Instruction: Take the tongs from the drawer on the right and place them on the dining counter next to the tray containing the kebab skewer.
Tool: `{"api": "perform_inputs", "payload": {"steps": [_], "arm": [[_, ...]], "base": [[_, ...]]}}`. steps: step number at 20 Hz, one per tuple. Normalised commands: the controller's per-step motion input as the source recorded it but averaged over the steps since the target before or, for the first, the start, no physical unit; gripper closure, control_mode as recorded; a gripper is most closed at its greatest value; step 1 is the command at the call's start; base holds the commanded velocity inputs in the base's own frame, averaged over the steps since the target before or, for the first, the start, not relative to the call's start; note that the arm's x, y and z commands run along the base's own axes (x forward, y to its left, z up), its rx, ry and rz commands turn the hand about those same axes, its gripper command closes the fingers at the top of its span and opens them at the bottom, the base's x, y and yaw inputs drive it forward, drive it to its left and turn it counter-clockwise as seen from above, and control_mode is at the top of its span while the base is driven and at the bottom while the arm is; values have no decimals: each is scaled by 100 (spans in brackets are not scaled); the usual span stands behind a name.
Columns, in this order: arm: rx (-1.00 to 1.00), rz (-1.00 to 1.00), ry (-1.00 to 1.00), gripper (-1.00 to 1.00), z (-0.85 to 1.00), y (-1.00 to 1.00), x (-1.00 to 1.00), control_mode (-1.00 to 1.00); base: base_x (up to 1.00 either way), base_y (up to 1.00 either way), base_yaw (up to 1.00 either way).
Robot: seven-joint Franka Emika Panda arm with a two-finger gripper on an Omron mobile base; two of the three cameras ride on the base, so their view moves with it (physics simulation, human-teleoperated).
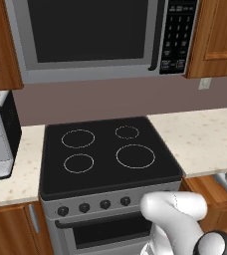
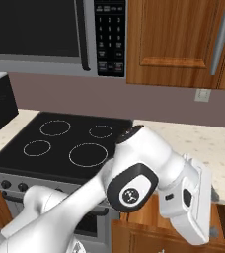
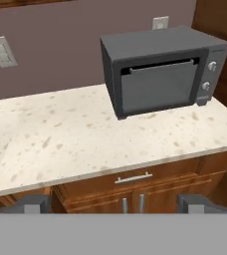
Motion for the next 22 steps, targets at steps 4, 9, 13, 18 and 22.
{"api": "perform_inputs", "payload": {"steps": [4,9,13,18,22], "arm": [[27,0,0,-100,-1,6,2,-100],[36,0,6,-100,22,31,14,-100],[35,-3,18,-100,5,37,22,-100],[35,0,19,-100,-10,24,8,-100],[0,0,-1,-100,-5,0,0,-100]], "base": [[0,0,0],[0,0,0],[0,0,0],[0,0,0],[0,0,0]]}}
